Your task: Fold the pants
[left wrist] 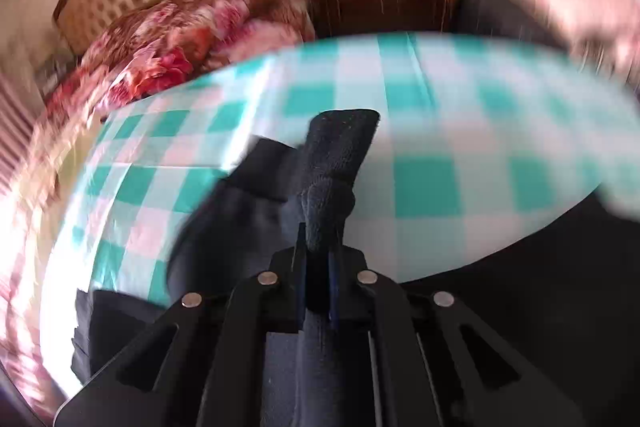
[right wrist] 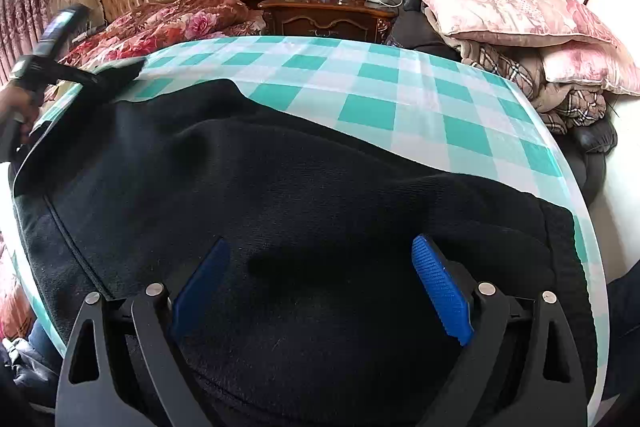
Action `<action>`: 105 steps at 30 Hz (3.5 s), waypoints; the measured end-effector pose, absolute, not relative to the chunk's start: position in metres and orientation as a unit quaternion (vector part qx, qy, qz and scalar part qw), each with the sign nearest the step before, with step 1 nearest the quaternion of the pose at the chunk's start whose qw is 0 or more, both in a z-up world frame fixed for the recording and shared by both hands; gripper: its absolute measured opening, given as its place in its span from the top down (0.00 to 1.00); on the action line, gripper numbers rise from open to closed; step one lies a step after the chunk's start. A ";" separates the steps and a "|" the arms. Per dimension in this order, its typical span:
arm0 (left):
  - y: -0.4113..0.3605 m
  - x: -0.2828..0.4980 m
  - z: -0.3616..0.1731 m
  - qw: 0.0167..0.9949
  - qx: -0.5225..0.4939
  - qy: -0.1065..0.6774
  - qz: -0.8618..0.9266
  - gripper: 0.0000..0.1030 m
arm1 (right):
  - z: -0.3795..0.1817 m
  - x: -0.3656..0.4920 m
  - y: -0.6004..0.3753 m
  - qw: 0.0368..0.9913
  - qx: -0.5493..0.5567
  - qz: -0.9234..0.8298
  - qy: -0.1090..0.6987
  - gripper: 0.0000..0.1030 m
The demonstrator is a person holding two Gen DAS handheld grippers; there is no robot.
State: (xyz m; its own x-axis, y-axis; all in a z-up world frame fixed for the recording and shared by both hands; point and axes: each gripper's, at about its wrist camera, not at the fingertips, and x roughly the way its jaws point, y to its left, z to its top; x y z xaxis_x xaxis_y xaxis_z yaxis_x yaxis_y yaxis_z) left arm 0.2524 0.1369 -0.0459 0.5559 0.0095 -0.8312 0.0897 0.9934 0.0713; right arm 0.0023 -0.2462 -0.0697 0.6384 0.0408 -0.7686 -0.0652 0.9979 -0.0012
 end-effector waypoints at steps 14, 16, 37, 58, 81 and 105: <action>0.392 0.068 -0.044 0.897 -0.297 0.328 0.017 0.92 | -0.068 -0.002 -0.258 0.904 -0.002 0.012 0.427 0.13; 0.427 0.056 -0.082 0.867 -0.367 0.334 0.040 0.92 | -0.068 -0.002 -0.262 0.904 0.006 0.005 0.428 0.13; 0.428 0.044 -0.045 0.878 -0.355 0.317 0.057 0.94 | -0.076 -0.016 -0.276 0.900 0.012 -0.027 0.435 0.12; 0.393 0.149 -0.106 0.867 -0.307 0.388 0.052 0.78 | -0.094 0.064 -0.322 0.882 0.004 -0.065 0.466 0.06; 0.291 0.123 -0.100 0.814 -0.347 0.461 -0.068 0.41 | -0.072 0.034 -0.016 0.824 -0.188 0.338 0.414 0.43; 0.307 0.094 -0.047 0.866 -0.355 0.350 -0.042 0.96 | -0.035 0.008 -0.017 0.836 -0.207 0.372 0.346 0.94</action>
State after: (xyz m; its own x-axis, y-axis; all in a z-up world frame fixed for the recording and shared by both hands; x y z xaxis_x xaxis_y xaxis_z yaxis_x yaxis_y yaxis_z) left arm 0.0935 0.3073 -0.0472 0.7521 -0.3210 -0.5757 -0.1750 0.7448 -0.6439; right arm 0.0083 -0.0175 -0.0345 0.4835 0.4786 -0.7329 -0.7654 0.6373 -0.0888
